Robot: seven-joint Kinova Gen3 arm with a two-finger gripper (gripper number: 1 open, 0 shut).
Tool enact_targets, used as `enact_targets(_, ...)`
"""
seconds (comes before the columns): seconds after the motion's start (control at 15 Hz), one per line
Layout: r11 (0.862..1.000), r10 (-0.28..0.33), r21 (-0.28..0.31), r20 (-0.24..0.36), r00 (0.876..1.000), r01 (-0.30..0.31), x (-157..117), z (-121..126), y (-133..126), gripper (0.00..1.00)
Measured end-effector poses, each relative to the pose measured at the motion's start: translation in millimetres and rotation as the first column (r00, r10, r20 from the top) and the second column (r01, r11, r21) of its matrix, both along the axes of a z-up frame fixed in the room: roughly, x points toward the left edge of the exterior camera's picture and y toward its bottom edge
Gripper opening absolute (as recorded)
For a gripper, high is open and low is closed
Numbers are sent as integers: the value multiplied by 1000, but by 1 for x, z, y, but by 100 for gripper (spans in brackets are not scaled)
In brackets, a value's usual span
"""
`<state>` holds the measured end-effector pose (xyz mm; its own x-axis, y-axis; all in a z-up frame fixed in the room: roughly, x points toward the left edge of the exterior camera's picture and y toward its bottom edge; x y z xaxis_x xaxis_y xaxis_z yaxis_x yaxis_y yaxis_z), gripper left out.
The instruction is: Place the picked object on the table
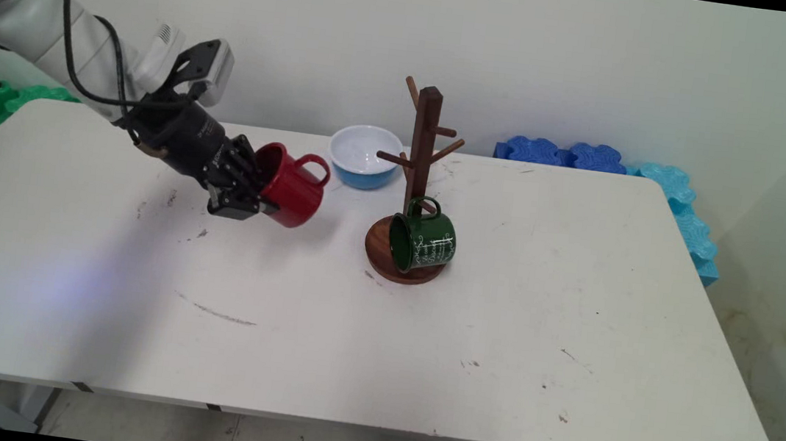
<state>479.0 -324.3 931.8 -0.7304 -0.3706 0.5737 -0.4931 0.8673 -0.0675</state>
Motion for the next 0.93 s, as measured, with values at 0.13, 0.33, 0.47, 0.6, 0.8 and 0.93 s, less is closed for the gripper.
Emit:
enact_targets(0.13, 1000, -16, -14, 42, 999, 17, 7, -7, -7, 0)
enact_targets(0.33, 999, -40, -29, 101, 994, 43, 15, -19, -18, 0)
enact_targets(0.47, 998, -52, -32, 128, 990, 56, 17, -25, -23, 0)
enact_targets(0.6, 997, -66, -35, 162, 985, 72, 20, -33, -31, 0)
enact_targets(0.8, 996, -78, -32, 203, 976, 86, 23, -45, -42, 0)
enact_targets(0.93, 996, -80, -28, 226, 971, 89, 24, -52, -48, 0)
